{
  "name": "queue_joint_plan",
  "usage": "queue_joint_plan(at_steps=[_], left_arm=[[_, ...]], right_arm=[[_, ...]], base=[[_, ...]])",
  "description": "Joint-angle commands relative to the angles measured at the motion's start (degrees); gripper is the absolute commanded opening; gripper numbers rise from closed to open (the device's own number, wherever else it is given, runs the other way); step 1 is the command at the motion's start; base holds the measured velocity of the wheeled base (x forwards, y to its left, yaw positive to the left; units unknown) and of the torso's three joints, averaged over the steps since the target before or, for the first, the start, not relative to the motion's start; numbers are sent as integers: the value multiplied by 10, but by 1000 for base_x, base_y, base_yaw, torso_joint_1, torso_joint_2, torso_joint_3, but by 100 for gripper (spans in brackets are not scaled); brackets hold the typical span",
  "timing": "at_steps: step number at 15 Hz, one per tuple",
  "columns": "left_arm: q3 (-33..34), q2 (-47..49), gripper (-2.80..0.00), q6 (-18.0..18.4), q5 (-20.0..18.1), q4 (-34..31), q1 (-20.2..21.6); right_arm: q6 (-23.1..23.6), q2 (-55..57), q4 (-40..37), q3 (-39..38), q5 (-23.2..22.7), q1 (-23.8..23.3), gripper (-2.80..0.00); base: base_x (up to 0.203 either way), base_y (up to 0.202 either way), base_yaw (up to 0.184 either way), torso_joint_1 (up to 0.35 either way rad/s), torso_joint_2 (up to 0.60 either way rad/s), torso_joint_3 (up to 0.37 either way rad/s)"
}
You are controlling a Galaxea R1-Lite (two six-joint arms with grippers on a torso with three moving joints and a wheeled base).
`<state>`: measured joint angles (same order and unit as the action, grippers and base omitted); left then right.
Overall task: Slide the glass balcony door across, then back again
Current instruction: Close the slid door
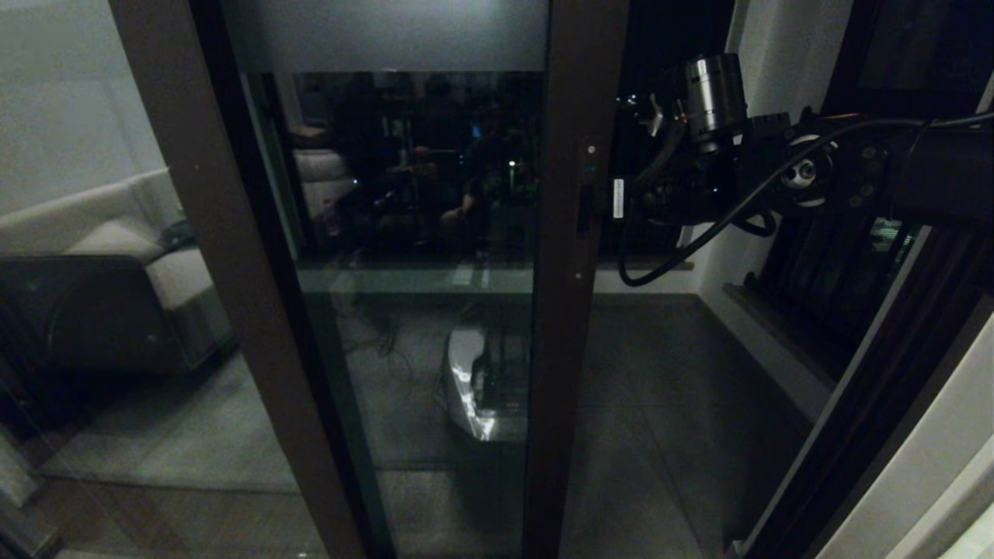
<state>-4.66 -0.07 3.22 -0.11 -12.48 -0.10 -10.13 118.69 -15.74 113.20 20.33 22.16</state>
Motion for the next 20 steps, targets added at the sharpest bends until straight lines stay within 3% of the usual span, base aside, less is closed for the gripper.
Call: queue_joint_plan(at_steps=[1,16,20], left_arm=[[0,1,-280,0,0,-1,0],[0,1,-280,0,0,-1,0],[0,1,-280,0,0,0,0]], right_arm=[[0,0,0,0,5,-7,0],[2,-8,0,-4,6,-36,0],[2,-29,0,-37,5,-38,0]], base=[[0,0,0,0,0,0],[0,0,0,0,0,0],[0,0,0,0,0,0]])
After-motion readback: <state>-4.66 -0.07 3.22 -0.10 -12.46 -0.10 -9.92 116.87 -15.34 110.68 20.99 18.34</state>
